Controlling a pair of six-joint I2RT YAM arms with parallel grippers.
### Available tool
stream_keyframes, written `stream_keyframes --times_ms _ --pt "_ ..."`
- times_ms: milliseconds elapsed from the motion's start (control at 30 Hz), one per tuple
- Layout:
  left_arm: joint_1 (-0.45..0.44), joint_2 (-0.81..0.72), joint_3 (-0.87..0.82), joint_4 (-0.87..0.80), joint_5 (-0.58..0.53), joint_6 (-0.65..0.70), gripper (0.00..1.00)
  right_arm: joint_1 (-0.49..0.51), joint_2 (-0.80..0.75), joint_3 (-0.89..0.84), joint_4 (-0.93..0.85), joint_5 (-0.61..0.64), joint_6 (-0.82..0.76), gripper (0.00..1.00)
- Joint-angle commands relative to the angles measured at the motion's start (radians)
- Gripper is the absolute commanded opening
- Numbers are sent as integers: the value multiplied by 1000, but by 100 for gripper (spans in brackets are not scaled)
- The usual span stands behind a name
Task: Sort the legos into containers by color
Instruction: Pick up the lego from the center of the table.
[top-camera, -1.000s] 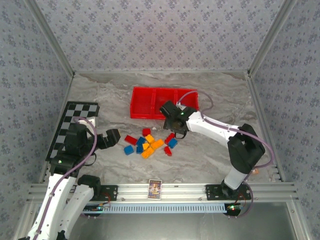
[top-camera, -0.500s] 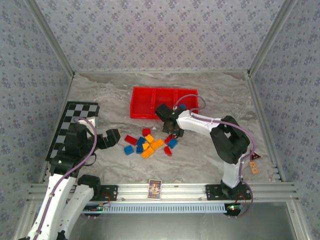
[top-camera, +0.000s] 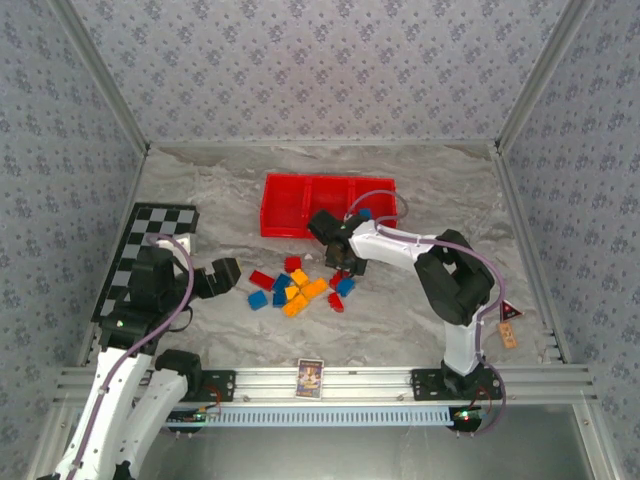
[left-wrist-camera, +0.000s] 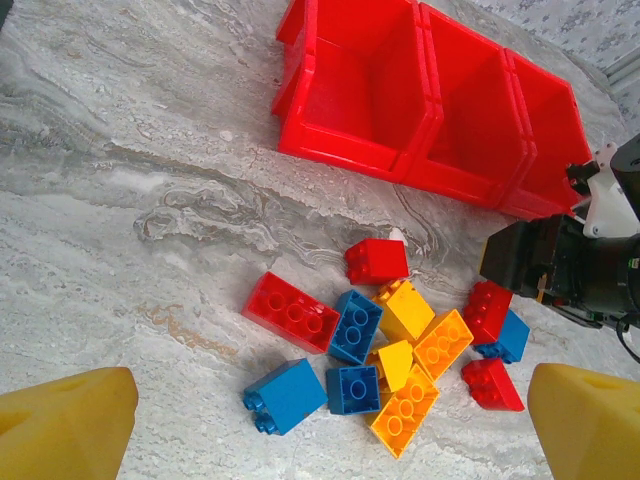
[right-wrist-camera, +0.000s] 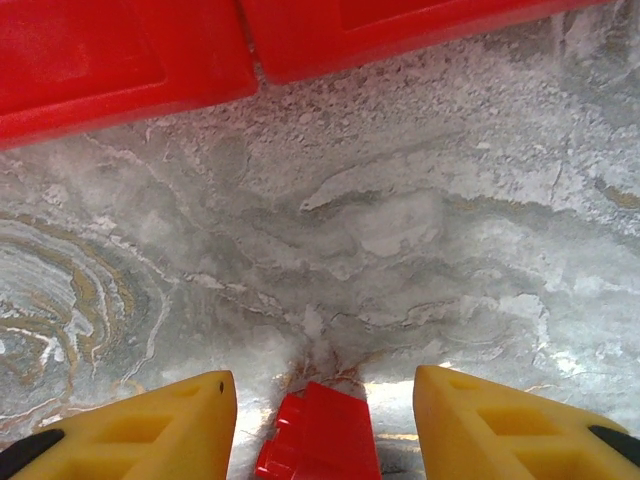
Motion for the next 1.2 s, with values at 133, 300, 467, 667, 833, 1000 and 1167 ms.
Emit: stream_keyframes --times_ms 133,300,467,667,833,1000,1167 --pt "3 -3 -9 19 22 10 100 23 45 30 -27 -5 33 48" --pt "4 -5 -9 19 22 10 100 33 56 32 -34 0 40 45" --pt "3 -4 -9 19 22 10 100 35 68 41 -33 4 29 35" --pt "3 -3 -9 19 22 10 100 36 71 79 -51 14 5 28" --pt "3 -4 -9 19 22 10 100 36 63 119 -59 26 -28 23" --pt "3 -4 -9 18 20 10 100 36 38 146 -34 37 -63 20" --pt "3 -3 -9 19 21 10 100 33 0 224 11 70 -184 20"
